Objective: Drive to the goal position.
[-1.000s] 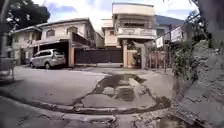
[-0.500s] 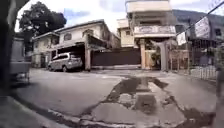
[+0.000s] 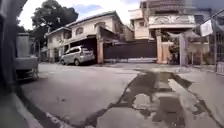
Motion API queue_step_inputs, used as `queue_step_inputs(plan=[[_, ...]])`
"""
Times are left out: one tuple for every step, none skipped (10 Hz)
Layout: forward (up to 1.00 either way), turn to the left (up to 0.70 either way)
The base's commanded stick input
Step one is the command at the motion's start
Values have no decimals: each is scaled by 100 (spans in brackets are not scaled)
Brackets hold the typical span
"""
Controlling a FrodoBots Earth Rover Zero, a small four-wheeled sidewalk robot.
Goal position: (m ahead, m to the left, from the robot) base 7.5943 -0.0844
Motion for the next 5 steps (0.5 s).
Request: queue_step_inputs(plan=[[70, 0], [70, 0], [70, 0], [70, 0], [70, 0]])
